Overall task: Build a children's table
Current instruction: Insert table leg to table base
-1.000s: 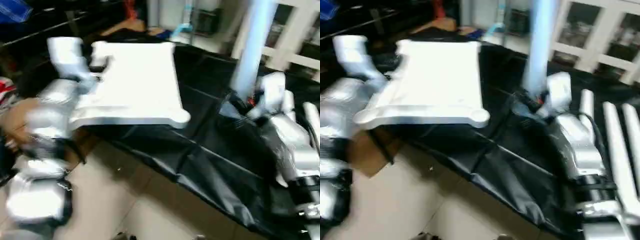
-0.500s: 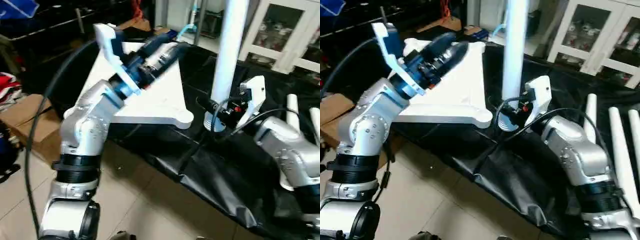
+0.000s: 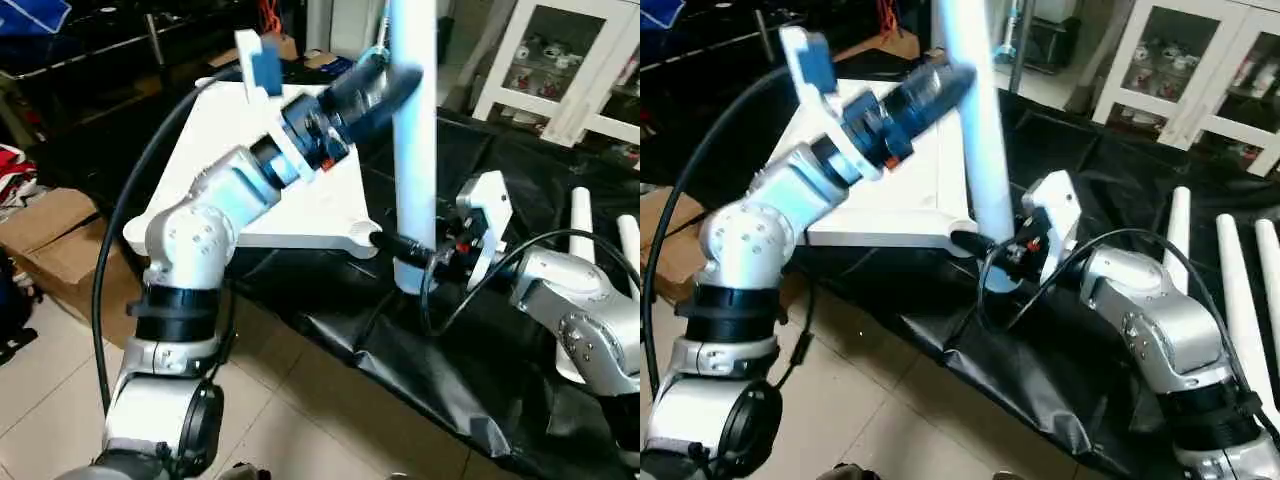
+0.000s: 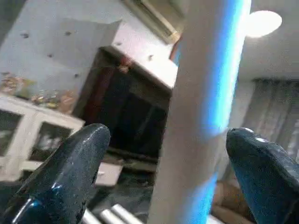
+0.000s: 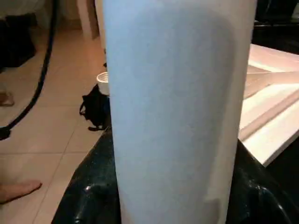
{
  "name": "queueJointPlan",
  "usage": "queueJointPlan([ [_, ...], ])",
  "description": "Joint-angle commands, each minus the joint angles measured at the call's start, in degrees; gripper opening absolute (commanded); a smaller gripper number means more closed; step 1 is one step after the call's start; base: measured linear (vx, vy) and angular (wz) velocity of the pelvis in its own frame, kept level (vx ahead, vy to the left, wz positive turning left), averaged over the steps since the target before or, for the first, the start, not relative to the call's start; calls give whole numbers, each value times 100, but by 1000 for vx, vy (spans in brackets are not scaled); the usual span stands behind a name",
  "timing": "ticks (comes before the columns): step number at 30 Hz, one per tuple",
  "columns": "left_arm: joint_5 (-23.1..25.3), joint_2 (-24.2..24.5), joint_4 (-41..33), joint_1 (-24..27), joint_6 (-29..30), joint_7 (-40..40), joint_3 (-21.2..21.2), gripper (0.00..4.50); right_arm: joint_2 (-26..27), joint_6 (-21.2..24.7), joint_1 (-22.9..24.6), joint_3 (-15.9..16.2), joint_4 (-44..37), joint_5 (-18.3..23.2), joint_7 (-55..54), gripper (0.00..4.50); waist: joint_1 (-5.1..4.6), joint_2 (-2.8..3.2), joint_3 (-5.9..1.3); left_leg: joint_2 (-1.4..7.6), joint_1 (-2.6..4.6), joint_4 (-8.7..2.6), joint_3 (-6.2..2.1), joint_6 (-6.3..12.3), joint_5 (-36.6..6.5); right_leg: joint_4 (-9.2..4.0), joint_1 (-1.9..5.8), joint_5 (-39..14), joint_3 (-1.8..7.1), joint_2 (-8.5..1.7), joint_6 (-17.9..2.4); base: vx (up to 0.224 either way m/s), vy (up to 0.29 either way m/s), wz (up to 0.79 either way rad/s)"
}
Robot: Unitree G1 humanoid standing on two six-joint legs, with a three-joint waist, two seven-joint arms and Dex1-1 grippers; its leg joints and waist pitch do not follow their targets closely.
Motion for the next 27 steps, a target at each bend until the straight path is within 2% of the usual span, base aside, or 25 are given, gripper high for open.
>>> queueJointPlan([
  [1, -334, 62, -55, -73, 276, -178, 111, 450, -27, 31, -2, -49, -110, -66, 35, 193, 10, -35, -460, 218, 259, -480, -125, 100, -728, -310, 225, -334, 69, -151, -1457, 0, 0, 0],
  [3, -370, 120, -98, -62, 465, -302, 112, 450, -46, 26, 14, -47, -109, -104, 50, 193, 10, -26, -461, 221, 266, -481, -125, 103, -718, -310, 224, -339, 69, -149, -1458, 0, 0, 0],
  [6, 145, 272, 13, -26, 413, -315, -174, 450, -75, 15, 22, -7, -122, -143, 97, 193, 6, -16, -461, 232, 274, -487, -134, 113, -718, -323, 226, -359, 69, -147, -1399, 0, 0, 0],
  [11, 188, 365, 152, -50, 455, -319, -268, 450, -79, 13, 48, 35, -146, -276, 210, 193, 17, -4, -467, 230, 278, -488, -136, 68, -685, -305, 234, -226, 67, -153, -1425, 0, 0, 0],
  [13, 199, 406, 183, -65, 484, -380, -296, 420, -77, 7, 61, 44, -144, -333, 256, 193, 15, -13, -467, 226, 270, -485, -134, 82, -656, -300, 240, -172, 68, -157, -1440, 0, 0, 0],
  [14, 193, 409, 196, -73, 494, -391, -290, 413, -76, 4, 62, 43, -142, -339, 262, 193, 15, 1, -463, 224, 269, -486, -133, 81, -677, -303, 240, -195, 70, -159, -1444, 0, 0, 0],
  [16, 155, 409, 235, -114, 544, -453, -229, 410, -75, -2, 67, 42, -137, -358, 279, 193, 11, -8, -464, 223, 272, -485, -131, 78, -705, -307, 241, -231, 70, -156, -1455, 0, 0, 0],
  [21, 115, 461, 312, -168, 581, -620, -210, 366, -46, 25, 74, 24, -131, -391, 362, 193, 9, 4, -463, 229, 284, -492, -136, 48, -789, -311, 236, -276, 67, -156, -1476, 0, 0, 0],
  [23, 124, 487, 322, -159, 593, -666, -240, 343, -23, 35, 79, 14, -135, -410, 390, 193, 12, 46, -467, 223, 282, -492, -142, 37, -773, -301, 239, -211, 64, -152, -1478, 0, 0, 0],
  [27, 195, 544, 310, -145, 643, -810, -323, 322, 8, 74, 99, 8, -148, -383, 473, 193, 12, 39, -467, 224, 280, -494, -141, 45, -796, -301, 244, -196, 62, -156, -1511, 0, 0, 0],
])
